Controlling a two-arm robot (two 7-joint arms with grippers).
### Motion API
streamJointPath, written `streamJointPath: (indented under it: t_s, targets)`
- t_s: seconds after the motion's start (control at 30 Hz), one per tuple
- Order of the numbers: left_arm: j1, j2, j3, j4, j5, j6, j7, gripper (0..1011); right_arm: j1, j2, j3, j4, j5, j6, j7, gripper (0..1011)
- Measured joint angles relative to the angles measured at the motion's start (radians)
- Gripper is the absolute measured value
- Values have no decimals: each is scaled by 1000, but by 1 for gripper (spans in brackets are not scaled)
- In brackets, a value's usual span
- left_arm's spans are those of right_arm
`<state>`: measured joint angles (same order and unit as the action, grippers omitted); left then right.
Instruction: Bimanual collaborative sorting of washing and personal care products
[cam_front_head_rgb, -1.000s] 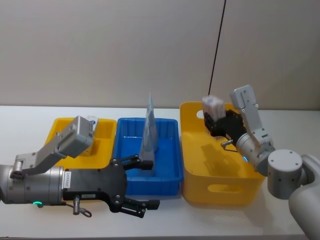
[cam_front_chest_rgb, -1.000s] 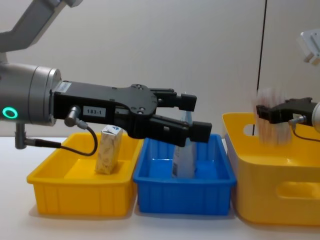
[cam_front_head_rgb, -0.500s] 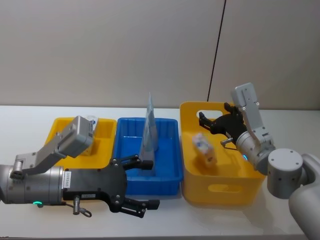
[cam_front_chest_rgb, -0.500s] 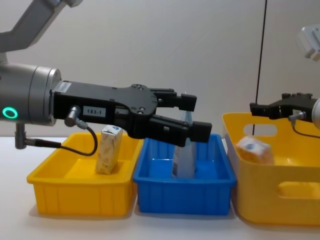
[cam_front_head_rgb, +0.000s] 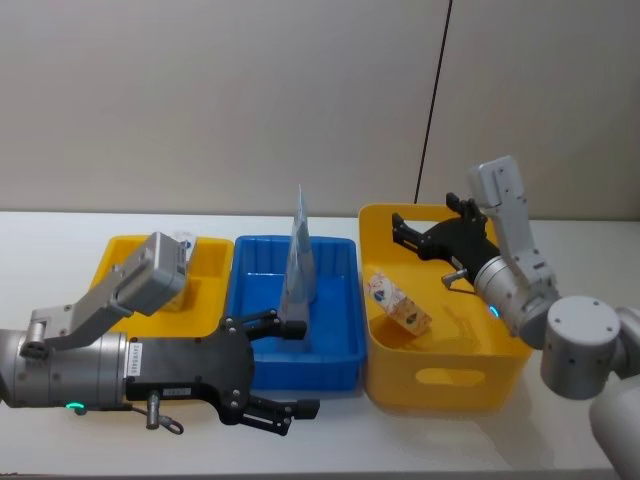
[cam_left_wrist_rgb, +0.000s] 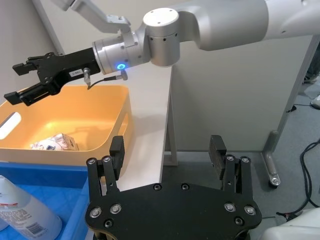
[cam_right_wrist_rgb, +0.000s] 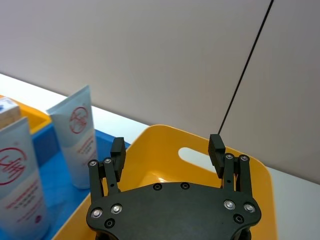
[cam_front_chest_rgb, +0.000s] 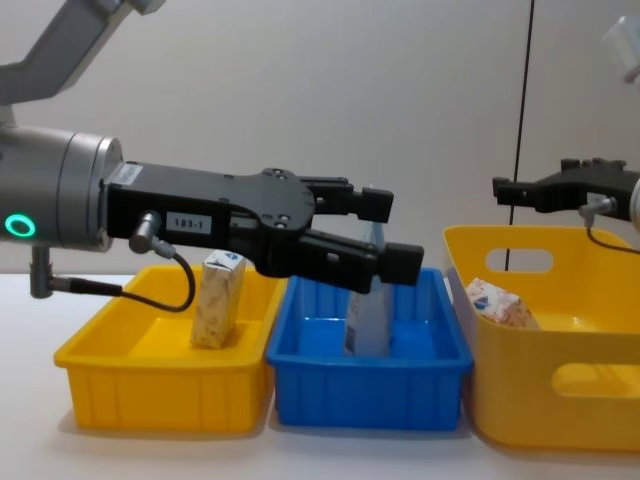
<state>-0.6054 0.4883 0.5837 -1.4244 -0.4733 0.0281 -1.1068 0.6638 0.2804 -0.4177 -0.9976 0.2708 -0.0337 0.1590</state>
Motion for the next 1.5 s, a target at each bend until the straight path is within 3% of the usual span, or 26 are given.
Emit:
streamJointPath:
  t_s: [0.43,0.77,1.1,1.5]
  targets:
    - [0,0,0,0,0,0,0,1001,-165,59,31,-292,26,64,2,1004]
    - [0,0,0,0,0,0,0,1001,-281,86,45,-458,34,102,-16,1004]
    - [0,0,0,0,0,0,0,1001,-354,84,50,-537,36,123,-32,1004]
    - [10,10,-5,-12,-2,0,12,1001,-378,62,45,-549,32,130,-36,1004]
